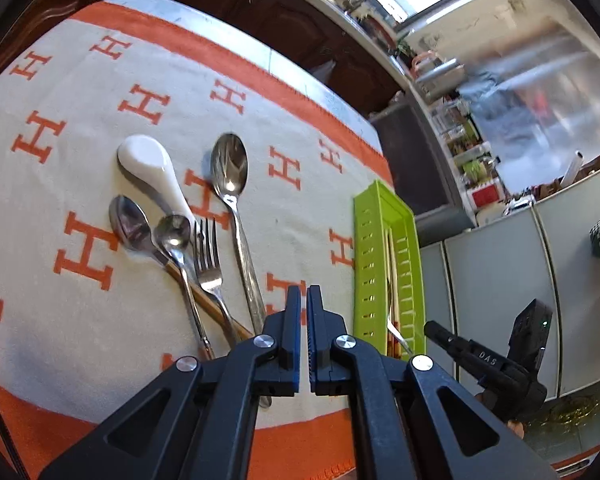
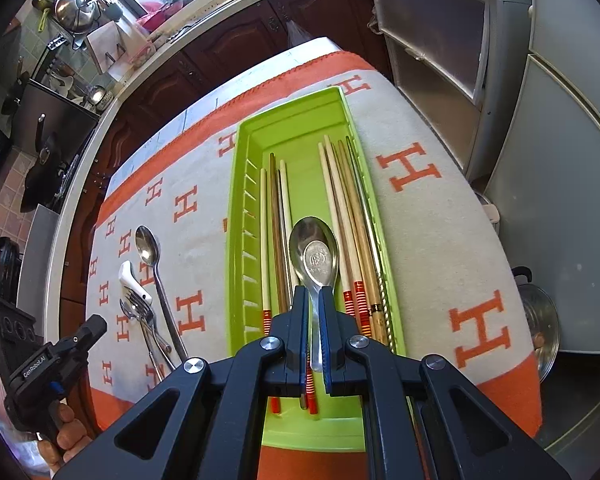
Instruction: Organize utensils
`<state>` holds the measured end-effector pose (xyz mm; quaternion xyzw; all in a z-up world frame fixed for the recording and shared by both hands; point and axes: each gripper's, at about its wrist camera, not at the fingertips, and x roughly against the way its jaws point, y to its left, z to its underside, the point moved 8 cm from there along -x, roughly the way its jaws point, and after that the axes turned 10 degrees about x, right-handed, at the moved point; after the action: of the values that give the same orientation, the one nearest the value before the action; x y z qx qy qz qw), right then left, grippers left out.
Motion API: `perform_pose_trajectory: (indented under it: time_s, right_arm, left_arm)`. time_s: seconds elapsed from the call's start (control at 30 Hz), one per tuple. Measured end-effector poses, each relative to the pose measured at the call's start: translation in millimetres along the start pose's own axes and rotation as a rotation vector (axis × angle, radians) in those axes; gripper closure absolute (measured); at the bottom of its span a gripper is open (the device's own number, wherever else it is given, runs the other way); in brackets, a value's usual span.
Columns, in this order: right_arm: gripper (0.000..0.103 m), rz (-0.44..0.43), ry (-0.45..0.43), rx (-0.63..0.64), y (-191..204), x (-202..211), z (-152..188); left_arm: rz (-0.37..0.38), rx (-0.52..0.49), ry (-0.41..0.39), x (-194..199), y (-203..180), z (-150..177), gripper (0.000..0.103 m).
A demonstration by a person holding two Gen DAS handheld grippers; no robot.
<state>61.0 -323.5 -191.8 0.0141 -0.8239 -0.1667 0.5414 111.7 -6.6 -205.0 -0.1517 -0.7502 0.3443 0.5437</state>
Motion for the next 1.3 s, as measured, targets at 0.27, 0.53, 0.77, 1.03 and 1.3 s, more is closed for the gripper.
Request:
perform_pose_trajectory:
  time_s: [0.27, 0.53, 0.77, 1.03, 1.3]
  right_arm:
    - [0.098, -0.02, -0.01, 0.013, 4, 6, 3]
    - [0.098, -0.05, -0.004, 0.012, 7, 4, 8]
    - [0.098, -0.058, -0.001, 0.009, 6, 3, 9]
    - [0.098, -0.036, 0.026, 0.013, 3, -9, 12]
    - [0.098, -0.01, 0.056, 0.017, 4, -23, 15]
  left_arm:
    - [-0.231, 0.074, 0.008, -19, 30, -15, 0.073]
    - [-0.398, 0.001, 0.0, -36, 24, -25, 0.061]
    - [-0.457, -0.04, -0.012, -50, 34, -25, 0.061]
    - [-0.395, -0.12, -0.061, -54, 35, -27, 0.077]
    - [-0.379, -0.198, -0.133, -45, 33, -28, 0.1]
